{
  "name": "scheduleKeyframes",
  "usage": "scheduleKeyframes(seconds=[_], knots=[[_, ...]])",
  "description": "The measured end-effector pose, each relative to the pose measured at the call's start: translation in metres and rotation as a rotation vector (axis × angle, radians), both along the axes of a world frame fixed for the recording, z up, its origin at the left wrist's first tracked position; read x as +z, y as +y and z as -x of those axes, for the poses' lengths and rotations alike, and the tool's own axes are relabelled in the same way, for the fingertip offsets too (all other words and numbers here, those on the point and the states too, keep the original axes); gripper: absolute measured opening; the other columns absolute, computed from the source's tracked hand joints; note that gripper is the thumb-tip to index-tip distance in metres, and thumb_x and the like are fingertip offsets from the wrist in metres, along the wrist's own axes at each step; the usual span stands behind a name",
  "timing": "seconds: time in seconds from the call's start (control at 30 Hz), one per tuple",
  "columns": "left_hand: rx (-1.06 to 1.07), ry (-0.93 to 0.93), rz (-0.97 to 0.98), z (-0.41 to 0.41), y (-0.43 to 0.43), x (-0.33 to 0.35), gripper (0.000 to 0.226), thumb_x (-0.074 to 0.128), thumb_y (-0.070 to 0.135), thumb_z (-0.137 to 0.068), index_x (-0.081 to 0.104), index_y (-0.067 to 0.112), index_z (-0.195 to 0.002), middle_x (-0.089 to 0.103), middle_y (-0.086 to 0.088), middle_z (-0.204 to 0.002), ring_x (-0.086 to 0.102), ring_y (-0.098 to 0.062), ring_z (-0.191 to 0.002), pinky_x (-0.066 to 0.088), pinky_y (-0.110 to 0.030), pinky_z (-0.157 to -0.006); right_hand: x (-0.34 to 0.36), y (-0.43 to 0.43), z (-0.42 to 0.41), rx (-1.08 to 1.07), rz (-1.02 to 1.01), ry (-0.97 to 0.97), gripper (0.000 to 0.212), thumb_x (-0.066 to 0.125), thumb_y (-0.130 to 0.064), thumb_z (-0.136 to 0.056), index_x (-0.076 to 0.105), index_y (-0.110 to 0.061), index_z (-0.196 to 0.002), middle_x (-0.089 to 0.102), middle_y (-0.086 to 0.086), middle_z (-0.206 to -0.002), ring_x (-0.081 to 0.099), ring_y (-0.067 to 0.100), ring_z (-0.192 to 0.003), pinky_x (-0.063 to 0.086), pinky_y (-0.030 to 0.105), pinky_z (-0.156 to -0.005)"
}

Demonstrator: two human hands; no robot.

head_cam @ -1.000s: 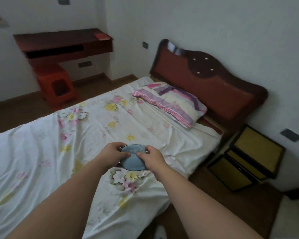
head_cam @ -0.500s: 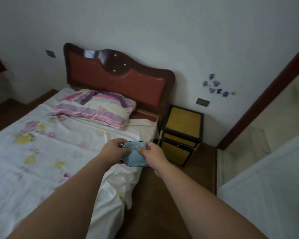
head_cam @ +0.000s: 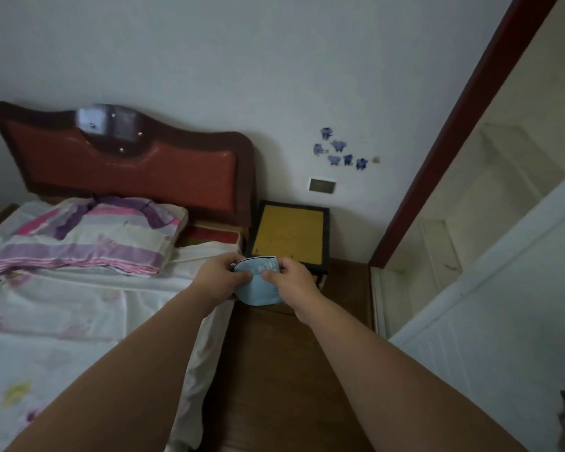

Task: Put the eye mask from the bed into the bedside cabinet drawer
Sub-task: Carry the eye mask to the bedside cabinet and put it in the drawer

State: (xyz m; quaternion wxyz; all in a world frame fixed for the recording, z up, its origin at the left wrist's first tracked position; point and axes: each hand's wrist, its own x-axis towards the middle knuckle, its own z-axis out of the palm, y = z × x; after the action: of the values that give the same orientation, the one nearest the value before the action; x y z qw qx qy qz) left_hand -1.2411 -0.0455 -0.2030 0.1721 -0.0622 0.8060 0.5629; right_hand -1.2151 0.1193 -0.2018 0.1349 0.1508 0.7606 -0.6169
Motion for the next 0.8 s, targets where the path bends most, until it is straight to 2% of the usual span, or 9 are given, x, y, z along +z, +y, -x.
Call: scheduleKeyframes(seconds=[0.17,0.27,0.37,0.43,0.53,0.63,0.73,0.8], knots=[[-0.092,-0.010,0.019,0.062,0.022,-0.012,0.015,0.071,0.011,-0.089,0.069,0.021,-0.099,0.072,-0.010,-0.101,0.070,-0.026,-0.093,0.060,-0.036,-0.065,-0.010,0.019,0.049,-0.076,0.010,-0.033,0.021,0.062,-0.022,-0.099,0.060,-0.020,-0.120,0.066,0.001,-0.111,0.066,0.018,-0.098,0.057,0.030,-0.074],[-0.136,-0.003,0.048,0.107,0.031,-0.018,0.011,0.070,0.011,-0.089,0.068,0.014,-0.099,0.071,-0.011,-0.099,0.069,-0.026,-0.089,0.057,-0.030,-0.057,-0.012,0.024,0.087,-0.132,0.006,-0.050,0.028,0.063,-0.022,-0.098,0.059,-0.019,-0.126,0.066,0.002,-0.115,0.066,0.018,-0.098,0.059,0.033,-0.077],[-0.175,-0.011,0.054,0.154,0.036,-0.023,0.015,0.070,0.010,-0.089,0.068,0.010,-0.104,0.071,-0.013,-0.101,0.070,-0.029,-0.093,0.063,-0.045,-0.073,-0.014,0.025,0.125,-0.172,-0.001,-0.064,0.027,0.062,-0.021,-0.099,0.059,-0.019,-0.125,0.066,0.005,-0.119,0.066,0.021,-0.102,0.060,0.037,-0.082],[-0.190,-0.029,0.049,0.181,0.039,-0.028,0.014,0.069,0.008,-0.089,0.068,0.010,-0.103,0.072,-0.014,-0.101,0.071,-0.030,-0.093,0.063,-0.049,-0.079,-0.018,0.026,0.147,-0.194,0.021,-0.076,0.028,0.062,-0.020,-0.099,0.058,-0.018,-0.127,0.066,0.006,-0.120,0.066,0.020,-0.102,0.060,0.036,-0.081],[-0.209,-0.049,0.057,0.214,0.043,-0.040,0.012,0.069,0.010,-0.090,0.068,0.012,-0.101,0.072,-0.014,-0.101,0.071,-0.027,-0.091,0.064,-0.044,-0.074,-0.027,0.030,0.176,-0.211,0.043,-0.092,0.030,0.061,-0.018,-0.099,0.058,-0.015,-0.129,0.066,0.007,-0.120,0.067,0.019,-0.101,0.060,0.036,-0.082],[-0.218,-0.086,0.059,0.238,0.049,-0.055,0.009,0.069,0.011,-0.091,0.066,0.018,-0.097,0.071,-0.012,-0.100,0.071,-0.026,-0.092,0.064,-0.044,-0.077,-0.039,0.036,0.200,-0.212,0.049,-0.114,0.029,0.061,-0.018,-0.100,0.059,-0.015,-0.128,0.066,0.006,-0.118,0.066,0.018,-0.098,0.058,0.029,-0.073],[-0.195,-0.118,0.054,0.255,0.058,-0.072,0.010,0.068,0.011,-0.091,0.065,0.021,-0.092,0.071,-0.012,-0.100,0.070,-0.023,-0.089,0.063,-0.039,-0.072,-0.055,0.046,0.222,-0.196,0.041,-0.131,0.025,0.061,-0.019,-0.099,0.060,-0.017,-0.125,0.067,0.006,-0.117,0.067,0.020,-0.100,0.058,0.030,-0.075],[-0.170,-0.160,0.056,0.263,0.064,-0.085,0.006,0.068,0.015,-0.092,0.065,0.020,-0.095,0.071,-0.013,-0.104,0.069,-0.023,-0.090,0.062,-0.037,-0.071,-0.068,0.054,0.235,-0.165,0.035,-0.141,0.022,0.062,-0.019,-0.099,0.060,-0.018,-0.121,0.067,0.003,-0.112,0.066,0.018,-0.097,0.058,0.029,-0.073]])
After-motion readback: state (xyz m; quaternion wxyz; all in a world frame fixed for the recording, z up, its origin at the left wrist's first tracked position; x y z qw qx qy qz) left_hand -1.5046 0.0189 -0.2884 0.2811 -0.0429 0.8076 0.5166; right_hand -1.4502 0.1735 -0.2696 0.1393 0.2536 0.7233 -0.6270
